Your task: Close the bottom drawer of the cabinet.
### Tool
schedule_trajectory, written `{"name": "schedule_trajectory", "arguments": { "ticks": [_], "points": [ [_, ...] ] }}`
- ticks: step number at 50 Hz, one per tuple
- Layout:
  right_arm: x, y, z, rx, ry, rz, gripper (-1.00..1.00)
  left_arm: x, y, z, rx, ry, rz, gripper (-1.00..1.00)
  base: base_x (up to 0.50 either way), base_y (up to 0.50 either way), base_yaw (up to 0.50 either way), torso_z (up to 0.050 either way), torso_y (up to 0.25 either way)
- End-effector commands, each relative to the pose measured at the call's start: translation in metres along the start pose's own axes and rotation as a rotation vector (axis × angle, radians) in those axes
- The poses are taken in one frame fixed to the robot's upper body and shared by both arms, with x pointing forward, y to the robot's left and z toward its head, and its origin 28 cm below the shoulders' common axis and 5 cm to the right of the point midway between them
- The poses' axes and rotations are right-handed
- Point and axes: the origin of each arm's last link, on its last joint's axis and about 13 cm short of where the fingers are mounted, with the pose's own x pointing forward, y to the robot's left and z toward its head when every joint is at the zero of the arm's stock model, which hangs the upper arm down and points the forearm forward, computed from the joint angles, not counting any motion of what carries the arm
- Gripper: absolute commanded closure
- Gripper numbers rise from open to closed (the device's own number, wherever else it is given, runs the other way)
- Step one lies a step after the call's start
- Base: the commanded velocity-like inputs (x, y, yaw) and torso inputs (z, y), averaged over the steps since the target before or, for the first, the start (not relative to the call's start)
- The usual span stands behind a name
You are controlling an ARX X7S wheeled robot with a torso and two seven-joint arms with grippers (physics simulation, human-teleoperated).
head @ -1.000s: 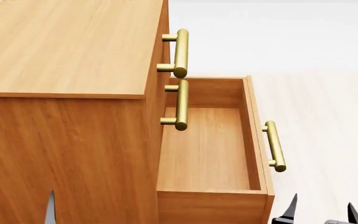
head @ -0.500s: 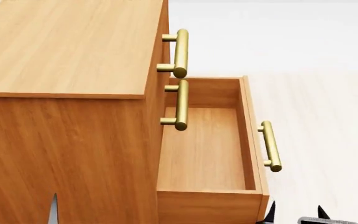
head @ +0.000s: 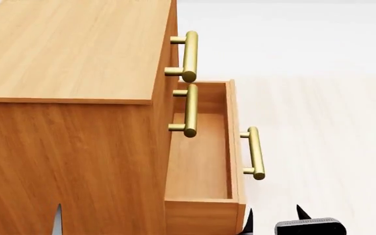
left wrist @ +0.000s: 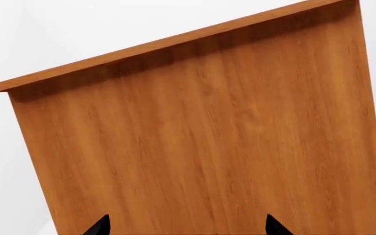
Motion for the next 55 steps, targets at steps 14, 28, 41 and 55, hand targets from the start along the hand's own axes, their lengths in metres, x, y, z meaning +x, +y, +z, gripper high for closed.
{"name": "schedule_trajectory", "arguments": {
  "ticks": [14,28,41,55],
  "points": [
    [0.007,0.032,0.003,-0.052,0.003,0.142,-1.00,-0.001,-0.001,0.000,0.000,0.001,-0.005,-1.00,0.00,0.00,0.00,0.000,0.000],
    [0.013,0.048,0.008,-0.079,-0.007,0.176,-1.00,-0.001,-0.002,-0.001,-0.001,0.004,-0.011,-1.00,0.00,0.00,0.00,0.000,0.000],
    [0.019,0.063,0.014,-0.087,-0.015,0.221,-1.00,-0.003,-0.002,-0.001,-0.001,0.003,-0.011,-1.00,0.00,0.00,0.00,0.000,0.000],
    [0.021,0.082,0.021,-0.112,-0.034,0.294,-1.00,-0.003,-0.002,-0.002,-0.002,0.003,-0.012,-1.00,0.00,0.00,0.00,0.000,0.000]
  ]
}}
